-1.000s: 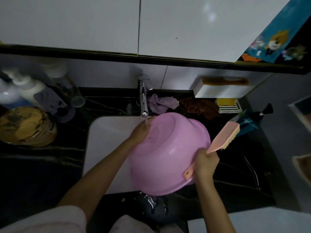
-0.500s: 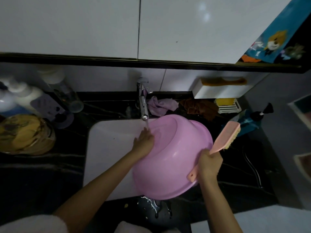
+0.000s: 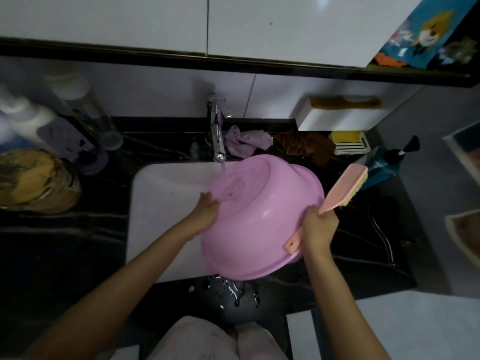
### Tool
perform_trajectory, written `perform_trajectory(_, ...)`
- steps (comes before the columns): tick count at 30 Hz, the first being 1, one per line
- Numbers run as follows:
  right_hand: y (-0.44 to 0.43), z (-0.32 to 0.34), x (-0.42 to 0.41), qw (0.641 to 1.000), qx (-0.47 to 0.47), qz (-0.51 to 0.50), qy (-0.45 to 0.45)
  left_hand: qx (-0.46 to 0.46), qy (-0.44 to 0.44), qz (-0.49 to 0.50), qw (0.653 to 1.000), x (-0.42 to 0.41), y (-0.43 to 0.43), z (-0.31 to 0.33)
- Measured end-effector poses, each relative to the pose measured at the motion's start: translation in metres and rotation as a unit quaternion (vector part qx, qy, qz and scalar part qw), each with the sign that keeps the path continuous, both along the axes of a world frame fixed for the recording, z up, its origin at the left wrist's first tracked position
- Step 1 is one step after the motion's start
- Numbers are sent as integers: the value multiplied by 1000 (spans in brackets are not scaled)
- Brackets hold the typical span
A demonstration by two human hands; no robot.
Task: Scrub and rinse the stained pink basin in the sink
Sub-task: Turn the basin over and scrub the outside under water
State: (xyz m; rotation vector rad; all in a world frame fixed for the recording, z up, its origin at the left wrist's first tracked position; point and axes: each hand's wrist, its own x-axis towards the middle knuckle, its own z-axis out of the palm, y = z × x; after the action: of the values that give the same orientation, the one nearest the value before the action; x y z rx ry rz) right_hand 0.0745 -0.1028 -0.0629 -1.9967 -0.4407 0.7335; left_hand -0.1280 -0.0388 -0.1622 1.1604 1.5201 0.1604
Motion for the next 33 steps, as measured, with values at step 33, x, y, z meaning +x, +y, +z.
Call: perform_trajectory(33,-19,-10,65,977,-165,92,101,-71,-270,421,863,-45,-63,31)
